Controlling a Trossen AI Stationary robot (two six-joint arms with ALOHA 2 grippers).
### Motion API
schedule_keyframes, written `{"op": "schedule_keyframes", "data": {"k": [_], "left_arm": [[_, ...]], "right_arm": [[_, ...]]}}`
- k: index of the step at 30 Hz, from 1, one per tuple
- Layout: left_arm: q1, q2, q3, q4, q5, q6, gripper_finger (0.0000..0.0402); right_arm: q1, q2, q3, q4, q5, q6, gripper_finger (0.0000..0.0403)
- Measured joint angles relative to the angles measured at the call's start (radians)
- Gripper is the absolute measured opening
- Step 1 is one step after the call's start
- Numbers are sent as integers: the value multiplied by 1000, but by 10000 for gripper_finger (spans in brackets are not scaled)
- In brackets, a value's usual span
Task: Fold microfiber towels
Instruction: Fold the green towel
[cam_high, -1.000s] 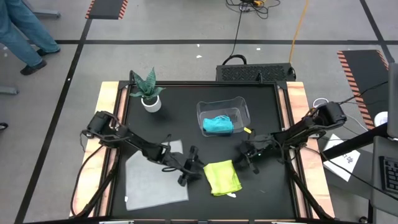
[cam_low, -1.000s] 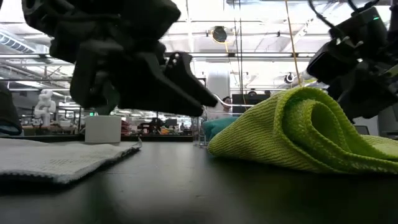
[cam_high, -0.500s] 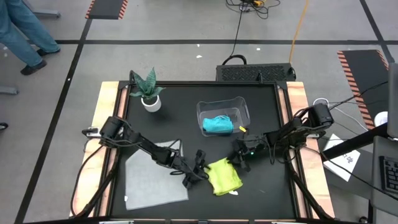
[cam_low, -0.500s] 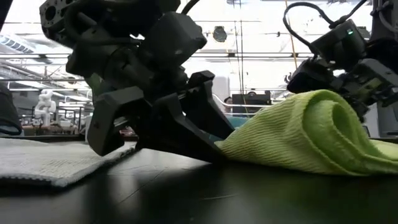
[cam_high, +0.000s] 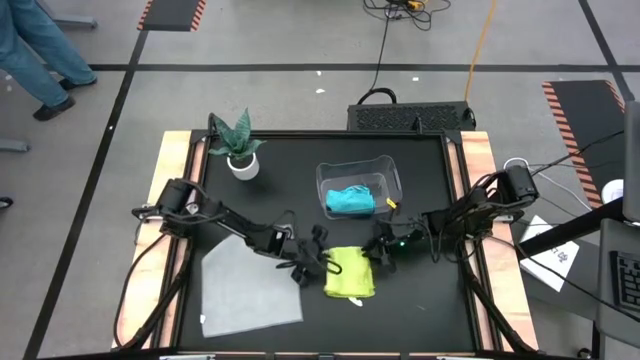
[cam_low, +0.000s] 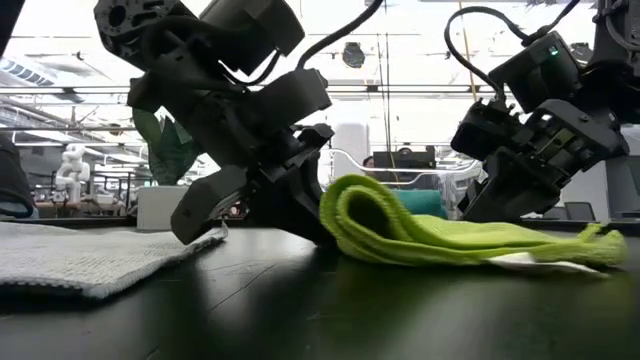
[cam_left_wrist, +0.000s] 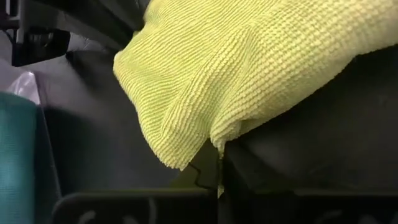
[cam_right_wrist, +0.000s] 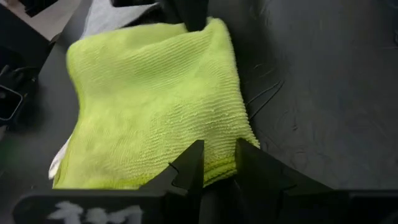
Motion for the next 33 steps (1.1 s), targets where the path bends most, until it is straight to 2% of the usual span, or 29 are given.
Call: {"op": "schedule_keyframes", "data": {"k": [3,7,16,20,24,28,33], "left_arm": [[13,-7,-2,-3,33,47,22],[15,-28,-4,-27,21,79,32],[16,-45,-4,-70,18,79,8],[15,-45,-5,-65,15,87,24],[14,-45,-5,-63,11,98,17],[13,-45,-4,-61,-8,111,6],[11,-85,0,-95,-52,163,29]], "right_arm": [[26,-13,-1,27,1,-25,86],[71,-56,-6,53,2,-113,86],[163,-165,43,93,28,-157,86],[214,-97,130,12,38,-192,86],[244,17,216,-51,118,-157,86],[247,144,259,-48,161,-72,86],[237,270,269,15,189,35,86]]}}
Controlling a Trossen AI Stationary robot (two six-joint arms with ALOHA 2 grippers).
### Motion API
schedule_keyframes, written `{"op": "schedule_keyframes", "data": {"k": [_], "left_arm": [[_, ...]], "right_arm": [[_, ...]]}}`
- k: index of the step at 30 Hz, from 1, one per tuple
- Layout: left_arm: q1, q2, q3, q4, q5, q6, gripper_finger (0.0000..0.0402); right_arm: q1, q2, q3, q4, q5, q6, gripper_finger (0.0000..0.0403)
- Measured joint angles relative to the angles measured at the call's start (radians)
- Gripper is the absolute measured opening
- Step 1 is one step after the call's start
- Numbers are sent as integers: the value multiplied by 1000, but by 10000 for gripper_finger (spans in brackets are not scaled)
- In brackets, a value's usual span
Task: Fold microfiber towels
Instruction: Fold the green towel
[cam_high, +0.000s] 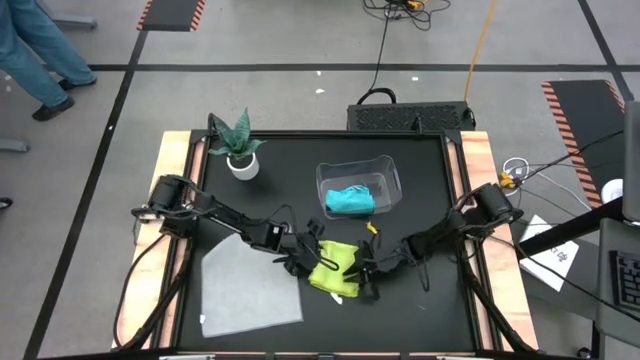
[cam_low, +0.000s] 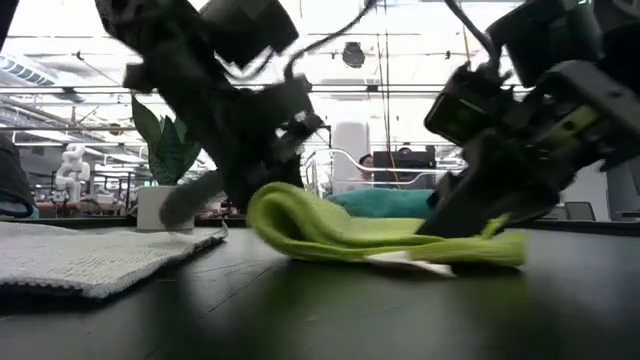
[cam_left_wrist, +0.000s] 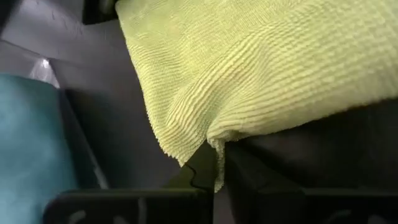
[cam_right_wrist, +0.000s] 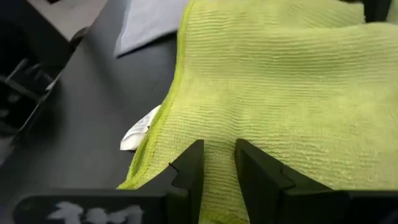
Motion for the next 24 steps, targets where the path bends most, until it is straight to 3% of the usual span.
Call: {"op": "schedule_keyframes", "data": {"k": [4,10,13,24], "left_arm": [[-1,-51,59,-28,0,16,34],[2,-55,187,-203,94,-3,10],[2,-50,217,-196,168,-5,7],[29,48,218,-79,213,-63,30]], "right_arm": [[-2,44,-1,48,20,5,86],[2,39,-13,36,28,18,86],[4,38,-16,38,33,17,86],[47,41,-21,211,48,-103,86]]}}
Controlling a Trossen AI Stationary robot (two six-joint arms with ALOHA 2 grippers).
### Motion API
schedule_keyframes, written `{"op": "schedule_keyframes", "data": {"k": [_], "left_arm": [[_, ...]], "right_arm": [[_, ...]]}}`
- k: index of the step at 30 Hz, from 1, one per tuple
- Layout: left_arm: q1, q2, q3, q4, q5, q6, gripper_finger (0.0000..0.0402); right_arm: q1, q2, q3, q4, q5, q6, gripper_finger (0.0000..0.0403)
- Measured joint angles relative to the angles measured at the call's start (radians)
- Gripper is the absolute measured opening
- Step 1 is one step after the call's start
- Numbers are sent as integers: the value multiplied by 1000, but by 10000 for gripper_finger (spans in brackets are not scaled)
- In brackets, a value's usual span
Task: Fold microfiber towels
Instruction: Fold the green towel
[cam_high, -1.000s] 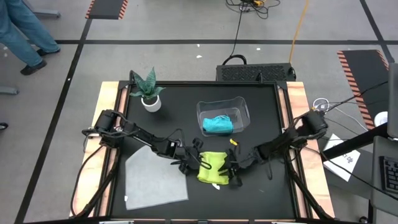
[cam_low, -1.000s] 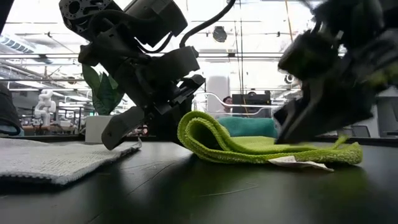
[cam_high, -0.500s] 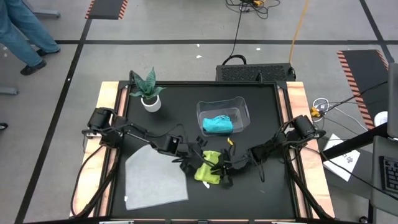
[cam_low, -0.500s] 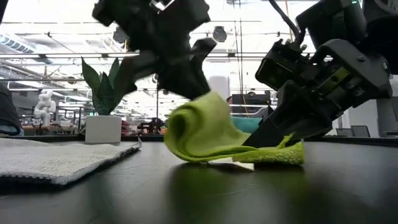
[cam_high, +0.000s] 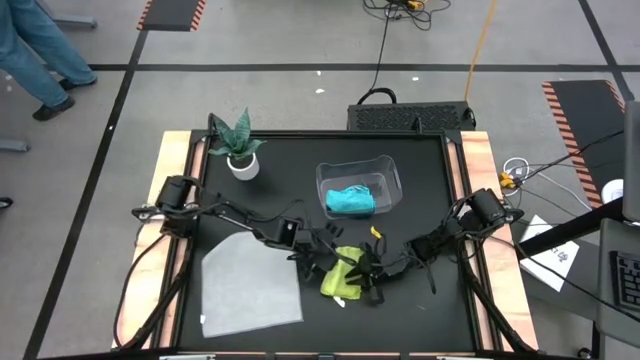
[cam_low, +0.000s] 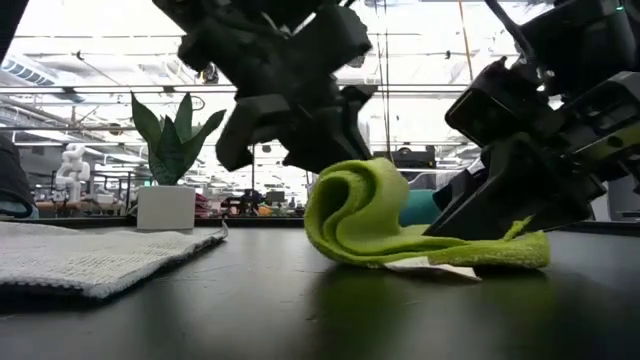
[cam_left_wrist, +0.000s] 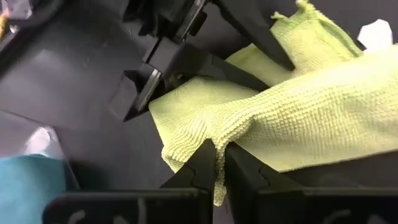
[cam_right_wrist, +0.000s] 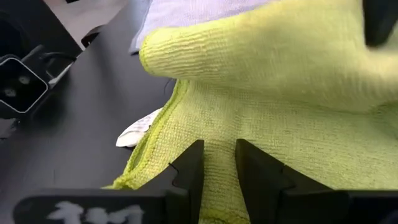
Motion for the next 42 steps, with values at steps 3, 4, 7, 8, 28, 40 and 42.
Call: {"op": "schedule_keyframes", "data": {"k": [3,4,7,8,28,40,42], "left_arm": [[6,27,37,-22,5,-33,30],[6,31,48,-36,5,-47,30],[5,36,84,-51,-11,-66,30],[4,36,96,-59,-23,-72,30],[43,145,194,-48,-13,-122,30],[35,165,234,-59,-13,-103,30],[35,165,234,-57,-13,-103,30]], "right_arm": [[7,-14,1,-18,-1,-30,86],[8,-16,0,-20,0,-48,86],[15,-25,1,-20,2,-132,86],[19,-25,0,-17,2,-162,86],[147,-28,4,6,244,-344,86],[229,-54,6,25,295,-434,86],[248,-82,6,5,295,-446,86]]}}
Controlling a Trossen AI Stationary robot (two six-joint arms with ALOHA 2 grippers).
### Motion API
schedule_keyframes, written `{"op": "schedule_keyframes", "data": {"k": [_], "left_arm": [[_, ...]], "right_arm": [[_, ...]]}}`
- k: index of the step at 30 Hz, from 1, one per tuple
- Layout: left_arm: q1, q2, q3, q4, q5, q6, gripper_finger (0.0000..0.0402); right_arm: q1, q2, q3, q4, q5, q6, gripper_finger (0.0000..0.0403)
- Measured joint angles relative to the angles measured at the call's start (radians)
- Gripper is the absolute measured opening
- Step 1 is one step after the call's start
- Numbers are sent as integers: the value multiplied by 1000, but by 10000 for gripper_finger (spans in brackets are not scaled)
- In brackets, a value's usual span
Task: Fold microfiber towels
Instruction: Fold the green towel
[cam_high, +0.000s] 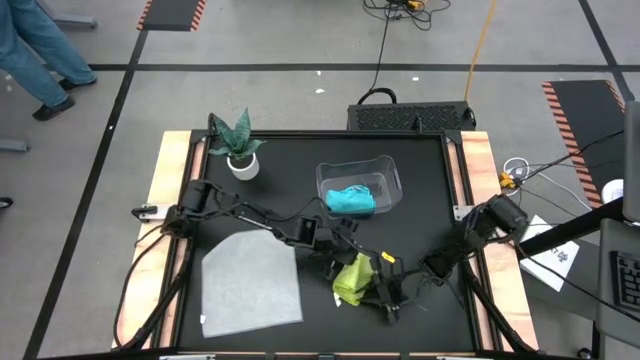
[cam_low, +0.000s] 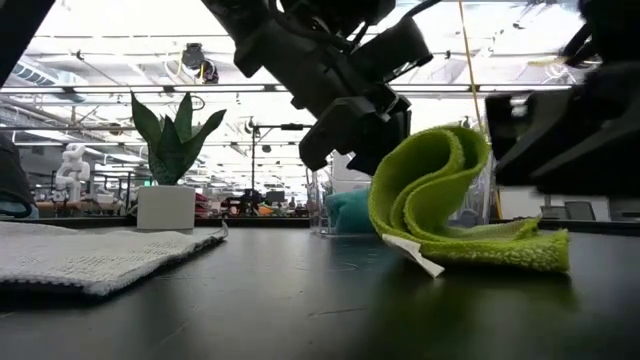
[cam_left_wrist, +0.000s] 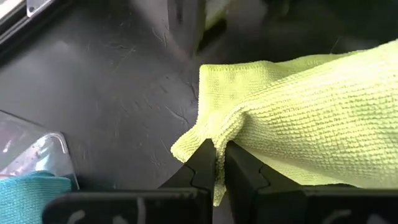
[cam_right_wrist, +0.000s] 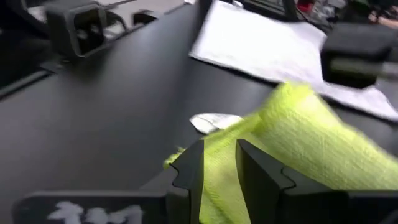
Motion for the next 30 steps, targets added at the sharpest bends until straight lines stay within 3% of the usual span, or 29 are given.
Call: {"op": "schedule_keyframes", "data": {"k": [8,15,24,30], "left_arm": [[-15,0,0,6,15,37,30],[-16,0,0,31,44,29,30],[-6,4,0,65,82,21,30],[-8,44,26,58,77,18,30]], "right_arm": [[37,-91,0,-30,15,-52,86],[-21,-101,4,2,74,-92,86],[-78,-101,102,-163,37,-73,86],[-111,-101,129,-327,18,75,86]]}}
